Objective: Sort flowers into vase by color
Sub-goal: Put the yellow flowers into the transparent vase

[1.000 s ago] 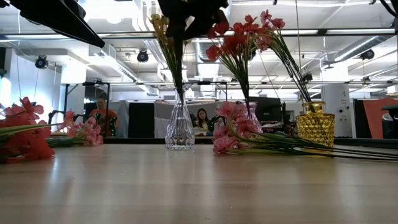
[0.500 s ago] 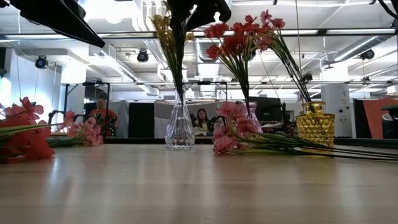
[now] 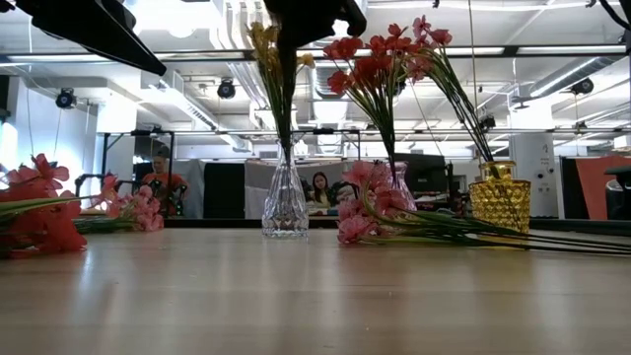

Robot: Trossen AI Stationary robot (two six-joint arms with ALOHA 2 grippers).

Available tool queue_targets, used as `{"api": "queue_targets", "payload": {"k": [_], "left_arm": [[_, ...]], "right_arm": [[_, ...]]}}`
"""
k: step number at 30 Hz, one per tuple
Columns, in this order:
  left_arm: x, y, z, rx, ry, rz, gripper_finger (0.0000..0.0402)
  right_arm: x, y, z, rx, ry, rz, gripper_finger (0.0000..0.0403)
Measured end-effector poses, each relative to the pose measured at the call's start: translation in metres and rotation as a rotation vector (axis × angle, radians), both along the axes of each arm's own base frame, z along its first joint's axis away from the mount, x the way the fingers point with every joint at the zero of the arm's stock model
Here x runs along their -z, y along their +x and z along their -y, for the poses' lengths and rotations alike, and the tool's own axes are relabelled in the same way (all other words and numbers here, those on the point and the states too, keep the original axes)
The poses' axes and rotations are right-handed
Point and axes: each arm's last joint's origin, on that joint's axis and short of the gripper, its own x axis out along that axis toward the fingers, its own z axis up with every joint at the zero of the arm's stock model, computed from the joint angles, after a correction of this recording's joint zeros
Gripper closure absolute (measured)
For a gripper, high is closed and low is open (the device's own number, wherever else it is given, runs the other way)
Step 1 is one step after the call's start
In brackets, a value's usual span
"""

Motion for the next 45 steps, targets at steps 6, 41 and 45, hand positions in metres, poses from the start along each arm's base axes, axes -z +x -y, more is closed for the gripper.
{"api": "queue_targets", "payload": {"k": [6,41,45], "left_arm": [[0.000,0.000,0.000,0.000,0.000,0.000,0.0194],[0.000,0.000,0.000,0.000,0.001,-0.001,0.0194],[0.000,0.000,0.000,0.000,0.001,-0.001,0.0194]], "right_arm": [[0.003,0.000,0.000,-0.003,0.002,-0.009,0.0376],[0.045,0.015,0.000,-0.002,0.042,-0.073,0.0378],[0.046,0.016,0.000,-0.006,0.036,-0.083,0.0378]]}}
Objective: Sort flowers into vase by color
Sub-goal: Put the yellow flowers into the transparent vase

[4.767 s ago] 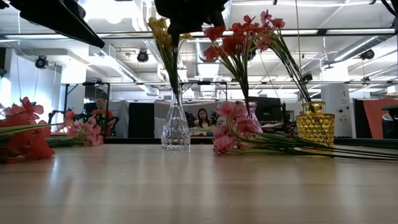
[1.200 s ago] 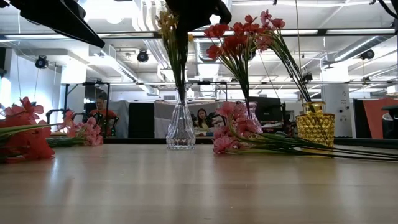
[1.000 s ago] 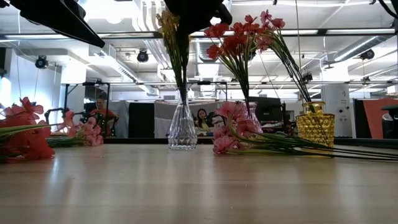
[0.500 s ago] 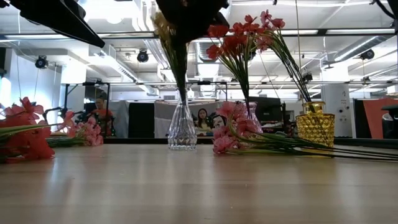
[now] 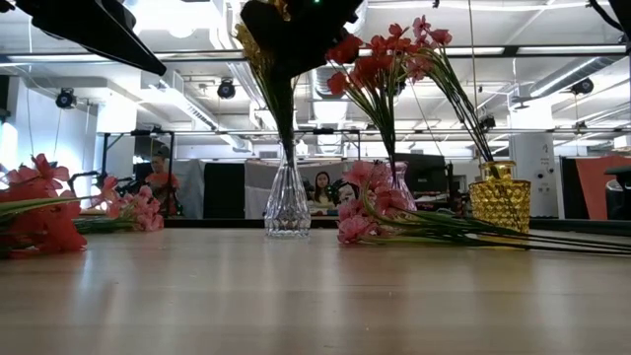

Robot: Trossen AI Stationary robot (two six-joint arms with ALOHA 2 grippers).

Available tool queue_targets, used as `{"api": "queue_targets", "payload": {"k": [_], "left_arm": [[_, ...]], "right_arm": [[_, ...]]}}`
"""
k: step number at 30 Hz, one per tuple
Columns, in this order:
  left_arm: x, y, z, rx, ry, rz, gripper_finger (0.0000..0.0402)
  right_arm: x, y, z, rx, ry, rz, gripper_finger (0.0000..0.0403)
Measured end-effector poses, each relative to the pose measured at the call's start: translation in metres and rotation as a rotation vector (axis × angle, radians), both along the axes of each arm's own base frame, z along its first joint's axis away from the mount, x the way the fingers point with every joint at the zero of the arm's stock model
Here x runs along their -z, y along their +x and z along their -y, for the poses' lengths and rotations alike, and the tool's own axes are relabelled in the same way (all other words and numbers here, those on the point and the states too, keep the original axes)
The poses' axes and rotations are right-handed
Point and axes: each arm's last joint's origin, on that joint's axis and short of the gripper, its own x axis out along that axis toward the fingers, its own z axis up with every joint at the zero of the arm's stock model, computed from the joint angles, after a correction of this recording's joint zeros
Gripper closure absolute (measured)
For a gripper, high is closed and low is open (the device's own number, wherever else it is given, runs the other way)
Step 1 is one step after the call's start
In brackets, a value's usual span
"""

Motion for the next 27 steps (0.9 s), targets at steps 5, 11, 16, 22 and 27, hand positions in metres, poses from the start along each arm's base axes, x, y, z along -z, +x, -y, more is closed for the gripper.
{"api": "queue_targets", "payload": {"k": [5,11,16,22,27], "left_arm": [[0.000,0.000,0.000,0.000,0.000,0.000,0.0194],[0.000,0.000,0.000,0.000,0.000,0.000,0.0194],[0.000,0.000,0.000,-0.001,-0.001,0.001,0.0194],[0.000,0.000,0.000,-0.001,-0.001,0.001,0.0194],[0.000,0.000,0.000,-0.007,-0.011,0.005,0.0194]], "right_arm": [[-0.002,-0.001,-0.001,-0.009,-0.020,-0.015,0.0359],[-0.003,-0.001,-0.001,-0.012,-0.025,-0.018,0.0299],[-0.012,-0.001,-0.003,-0.018,-0.026,-0.013,0.0254],[-0.025,-0.005,-0.012,-0.034,-0.022,-0.057,0.0223],[-0.037,-0.010,-0.024,-0.058,-0.019,-0.089,0.0211]]}}
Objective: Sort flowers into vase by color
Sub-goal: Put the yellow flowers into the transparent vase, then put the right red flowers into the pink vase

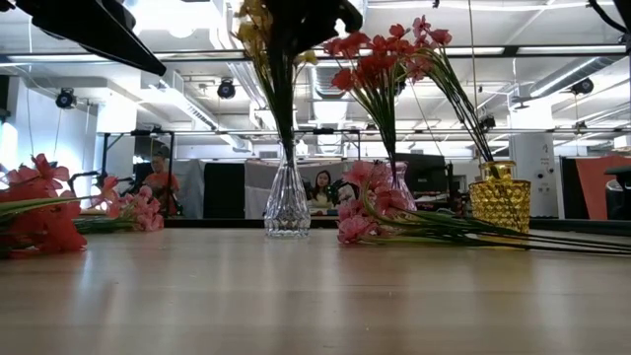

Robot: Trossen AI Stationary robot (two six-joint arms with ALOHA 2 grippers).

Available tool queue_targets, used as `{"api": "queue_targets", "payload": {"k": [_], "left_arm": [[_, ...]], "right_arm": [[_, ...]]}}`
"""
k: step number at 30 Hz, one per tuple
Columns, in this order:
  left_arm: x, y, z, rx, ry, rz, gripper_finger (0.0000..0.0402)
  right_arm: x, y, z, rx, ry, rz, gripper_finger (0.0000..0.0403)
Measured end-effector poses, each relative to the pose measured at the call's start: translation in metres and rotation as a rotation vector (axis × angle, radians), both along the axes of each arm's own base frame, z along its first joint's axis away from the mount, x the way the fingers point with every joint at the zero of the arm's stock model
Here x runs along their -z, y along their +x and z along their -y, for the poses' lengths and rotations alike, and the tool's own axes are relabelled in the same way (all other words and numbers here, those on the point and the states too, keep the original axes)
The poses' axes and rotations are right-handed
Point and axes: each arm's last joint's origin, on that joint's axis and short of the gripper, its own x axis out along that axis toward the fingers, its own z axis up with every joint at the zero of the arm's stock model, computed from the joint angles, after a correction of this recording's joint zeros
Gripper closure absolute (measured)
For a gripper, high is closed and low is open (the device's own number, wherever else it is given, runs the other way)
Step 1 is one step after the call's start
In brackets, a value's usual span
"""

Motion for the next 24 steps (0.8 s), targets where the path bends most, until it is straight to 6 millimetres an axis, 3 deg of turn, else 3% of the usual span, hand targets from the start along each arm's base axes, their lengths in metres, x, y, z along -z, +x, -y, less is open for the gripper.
{"api": "queue_targets", "payload": {"k": [5,14,24], "left_arm": [[0.000,0.000,0.000,-0.014,-0.021,0.008,0.0194],[0.000,0.000,0.001,-0.042,-0.094,0.019,0.0194],[0.004,-0.002,0.008,-0.037,-0.491,-0.090,0.0194]], "right_arm": [[-0.014,-0.011,-0.016,-0.006,0.030,-0.055,0.0207],[-0.033,-0.037,-0.062,-0.131,0.002,-0.211,0.0208],[-0.019,-0.073,-0.104,-0.288,0.193,-0.486,0.0208]]}}
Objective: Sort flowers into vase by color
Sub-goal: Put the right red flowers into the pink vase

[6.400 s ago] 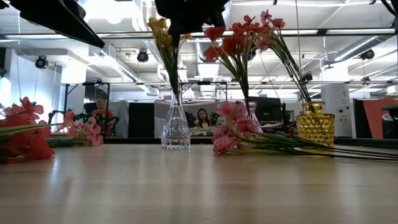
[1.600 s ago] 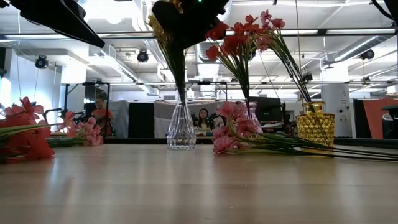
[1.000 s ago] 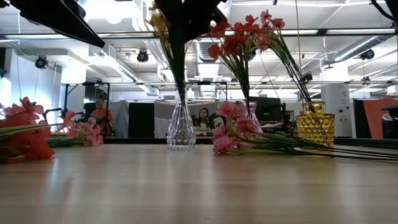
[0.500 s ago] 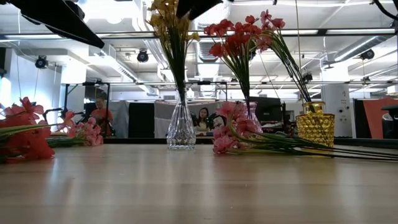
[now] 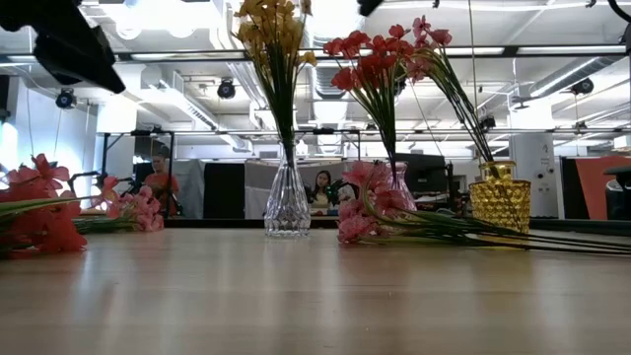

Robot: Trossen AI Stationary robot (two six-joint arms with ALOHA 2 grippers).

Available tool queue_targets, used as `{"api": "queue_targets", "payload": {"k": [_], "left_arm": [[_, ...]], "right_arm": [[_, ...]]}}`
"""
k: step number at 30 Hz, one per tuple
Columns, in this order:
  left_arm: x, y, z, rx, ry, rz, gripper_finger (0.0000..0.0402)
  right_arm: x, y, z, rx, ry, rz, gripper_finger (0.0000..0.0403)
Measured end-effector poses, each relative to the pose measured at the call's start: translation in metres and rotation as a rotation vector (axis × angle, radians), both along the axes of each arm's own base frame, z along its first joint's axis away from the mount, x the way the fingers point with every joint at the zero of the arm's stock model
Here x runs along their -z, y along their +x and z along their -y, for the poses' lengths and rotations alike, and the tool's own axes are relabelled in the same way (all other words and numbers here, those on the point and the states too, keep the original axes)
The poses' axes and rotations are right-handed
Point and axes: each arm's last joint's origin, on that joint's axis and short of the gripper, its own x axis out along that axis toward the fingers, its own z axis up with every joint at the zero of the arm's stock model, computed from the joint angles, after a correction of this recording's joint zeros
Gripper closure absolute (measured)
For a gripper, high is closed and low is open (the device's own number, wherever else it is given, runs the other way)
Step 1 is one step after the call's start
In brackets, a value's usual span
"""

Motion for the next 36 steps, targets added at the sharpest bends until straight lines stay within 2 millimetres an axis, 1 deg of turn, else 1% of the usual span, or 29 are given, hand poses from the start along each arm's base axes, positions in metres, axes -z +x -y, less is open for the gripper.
{"api": "queue_targets", "payload": {"k": [3,6,10,12,14,17,20,25,28,31,36], "left_arm": [[0.005,0.002,0.003,-0.039,-0.064,-0.031,0.0194],[0.015,0.007,0.009,-0.070,-0.103,-0.088,0.0194],[0.032,0.016,0.019,-0.144,-0.200,-0.166,0.0194],[0.037,0.023,0.027,-0.174,-0.227,-0.199,0.0194],[0.038,0.031,0.037,-0.184,-0.244,-0.227,0.0194],[0.031,0.043,0.054,-0.171,-0.231,-0.264,0.0194],[0.024,0.049,0.071,-0.202,-0.194,-0.323,0.0194],[0.022,0.046,0.096,-0.348,-0.149,-0.462,0.0194],[0.025,0.041,0.105,-0.483,-0.131,-0.564,0.0194],[0.032,0.040,0.113,-0.556,-0.119,-0.607,0.0194],[0.050,0.042,0.118,-0.634,-0.132,-0.657,0.0194]], "right_arm": [[0.006,-0.005,-0.009,-0.019,0.021,-0.034,0.0208],[0.008,-0.009,-0.017,-0.043,0.026,-0.045,0.0209],[0.005,-0.019,-0.023,-0.051,0.036,-0.036,0.0209],[0.003,-0.023,-0.024,-0.049,0.041,-0.031,0.0209],[0.001,-0.027,-0.026,-0.046,0.048,-0.024,0.0209],[-0.001,-0.032,-0.027,-0.039,0.058,-0.015,0.0209],[0.001,-0.038,-0.029,-0.029,0.068,-0.015,0.0209],[0.012,-0.049,-0.029,-0.021,0.086,-0.048,0.0195],[0.018,-0.051,-0.030,-0.028,0.091,-0.041,0.0177],[0.023,-0.053,-0.032,-0.046,0.098,-0.053,0.0155],[0.025,-0.055,-0.037,-0.077,0.090,-0.064,0.0124]]}}
